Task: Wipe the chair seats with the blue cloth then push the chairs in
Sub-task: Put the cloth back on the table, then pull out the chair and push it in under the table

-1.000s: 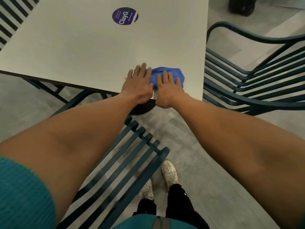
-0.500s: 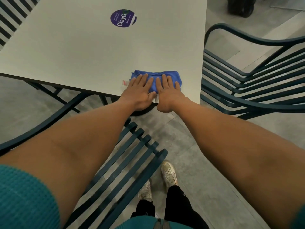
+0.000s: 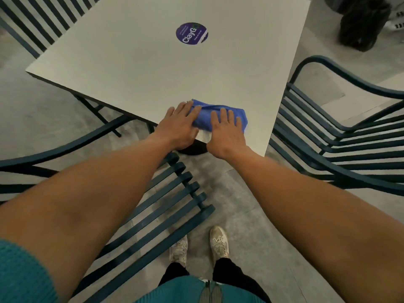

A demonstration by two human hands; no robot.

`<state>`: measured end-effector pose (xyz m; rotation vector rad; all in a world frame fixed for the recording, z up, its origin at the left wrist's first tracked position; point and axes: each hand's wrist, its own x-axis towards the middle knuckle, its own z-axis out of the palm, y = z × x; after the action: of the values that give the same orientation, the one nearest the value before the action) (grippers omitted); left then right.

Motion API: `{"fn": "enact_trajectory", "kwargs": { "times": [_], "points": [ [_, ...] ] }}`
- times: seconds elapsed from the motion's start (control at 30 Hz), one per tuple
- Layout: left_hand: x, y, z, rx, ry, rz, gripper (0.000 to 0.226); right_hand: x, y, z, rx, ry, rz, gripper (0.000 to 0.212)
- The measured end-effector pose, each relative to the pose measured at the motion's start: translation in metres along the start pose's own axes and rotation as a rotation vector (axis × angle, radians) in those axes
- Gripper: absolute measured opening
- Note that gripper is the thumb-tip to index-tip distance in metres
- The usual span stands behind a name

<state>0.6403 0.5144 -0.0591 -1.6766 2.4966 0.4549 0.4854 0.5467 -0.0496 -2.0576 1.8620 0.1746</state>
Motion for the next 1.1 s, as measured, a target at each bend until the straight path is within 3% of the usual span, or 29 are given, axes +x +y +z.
{"fn": "enact_trajectory", "kwargs": {
  "times": [0.13, 0.33, 0.57, 0.7, 0.9, 0.97, 1.1],
  "points": [
    [-0.065, -0.024, -0.001, 0.055, -0.028, -0.093, 0.066, -0.031, -0.038, 0.004, 0.101, 0.067, -0.263, 0.066],
    [-0.223, -0.051, 0.036, 0.029, -0.278, -0.440, 0.063, -0.080, -0.114, 0.048, -0.047, -0.352, -0.404, 0.065],
    [-0.401, -0.066, 0.070, 0.041, -0.396, -0.643, 0.064, -0.187, -0.231, 0.114, -0.164, -0.522, -0.554, 0.077],
    [-0.478, -0.100, 0.059, 0.137, -0.407, -0.630, 0.069, -0.231, -0.301, 0.137, -0.126, -0.555, -0.480, 0.084],
    [-0.548, -0.168, 0.028, 0.236, -0.353, -0.498, 0.065, -0.282, -0.389, 0.154, 0.344, -0.528, -0.303, 0.085],
    [-0.558, -0.191, 0.018, 0.246, -0.339, -0.465, 0.070, -0.296, -0.410, 0.160, 0.423, -0.528, -0.226, 0.100],
    [-0.555, -0.232, 0.010, 0.328, -0.279, -0.419, 0.103, -0.307, -0.447, 0.166, 0.560, -0.514, -0.098, 0.127]
  ]
}}
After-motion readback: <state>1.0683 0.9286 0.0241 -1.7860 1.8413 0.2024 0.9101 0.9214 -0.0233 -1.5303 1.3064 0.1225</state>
